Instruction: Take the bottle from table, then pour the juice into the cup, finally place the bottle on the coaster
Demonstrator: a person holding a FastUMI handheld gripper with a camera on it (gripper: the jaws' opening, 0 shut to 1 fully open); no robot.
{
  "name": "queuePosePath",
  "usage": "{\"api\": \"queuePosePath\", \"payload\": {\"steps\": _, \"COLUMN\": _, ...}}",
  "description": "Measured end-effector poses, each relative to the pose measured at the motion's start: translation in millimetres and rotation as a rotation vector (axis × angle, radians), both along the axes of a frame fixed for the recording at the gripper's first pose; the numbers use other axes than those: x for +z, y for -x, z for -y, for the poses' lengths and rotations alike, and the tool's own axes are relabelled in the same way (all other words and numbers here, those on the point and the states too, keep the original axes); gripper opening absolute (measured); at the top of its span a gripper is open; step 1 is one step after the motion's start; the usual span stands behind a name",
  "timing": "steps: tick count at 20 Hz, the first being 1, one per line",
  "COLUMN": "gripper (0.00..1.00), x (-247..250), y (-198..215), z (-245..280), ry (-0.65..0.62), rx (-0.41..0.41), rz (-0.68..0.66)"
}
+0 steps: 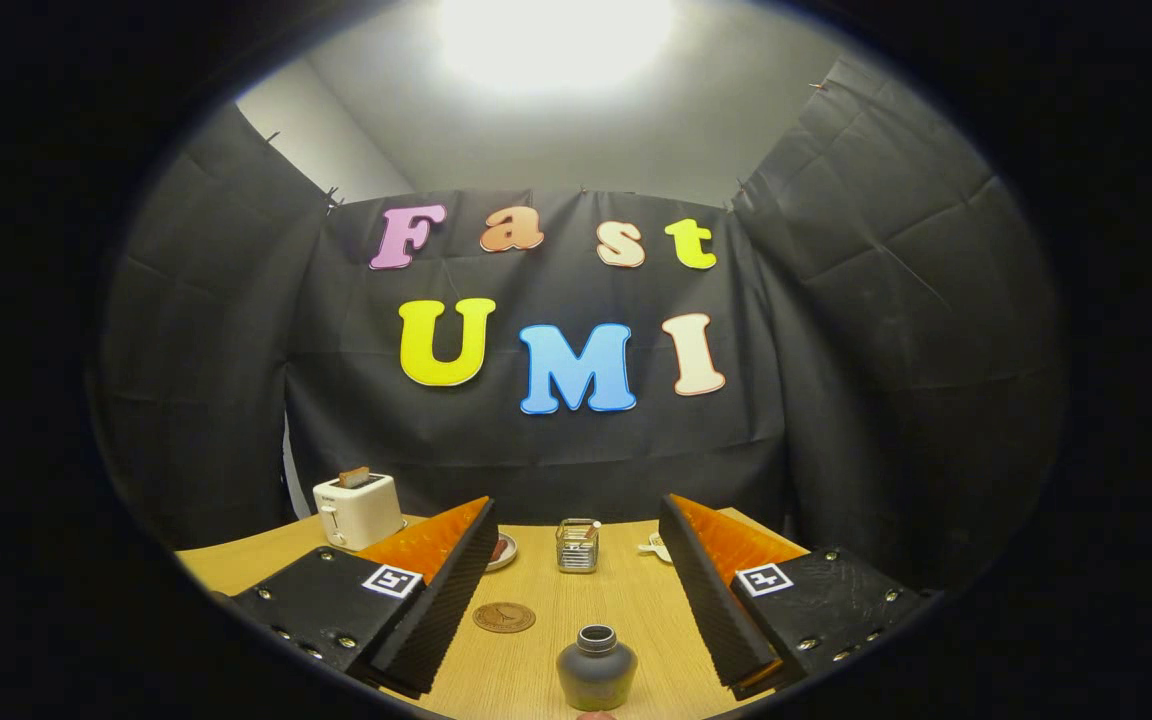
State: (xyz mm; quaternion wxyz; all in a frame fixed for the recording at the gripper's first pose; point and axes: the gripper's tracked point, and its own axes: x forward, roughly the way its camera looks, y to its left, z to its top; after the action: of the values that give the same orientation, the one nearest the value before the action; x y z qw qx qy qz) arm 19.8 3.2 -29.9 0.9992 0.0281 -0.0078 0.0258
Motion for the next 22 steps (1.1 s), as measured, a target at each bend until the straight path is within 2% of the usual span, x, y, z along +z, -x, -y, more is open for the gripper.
{"api": "queuePosePath", "payload": {"steps": 6, "gripper": 0.98, "x": -42, "y": -7, "z": 5, "ry": -0.038, "rx": 0.015, "rz": -0.050}}
{"api": "queuePosePath", "payload": {"steps": 9, "gripper": 0.99, "x": -59, "y": -12, "z": 11, "ry": -0.015, "rx": 0.008, "rz": -0.067}}
{"api": "queuePosePath", "payload": {"steps": 22, "gripper": 1.00, "x": -135, "y": -17, "z": 1, "ry": -0.003, "rx": 0.071, "rz": -0.213}}
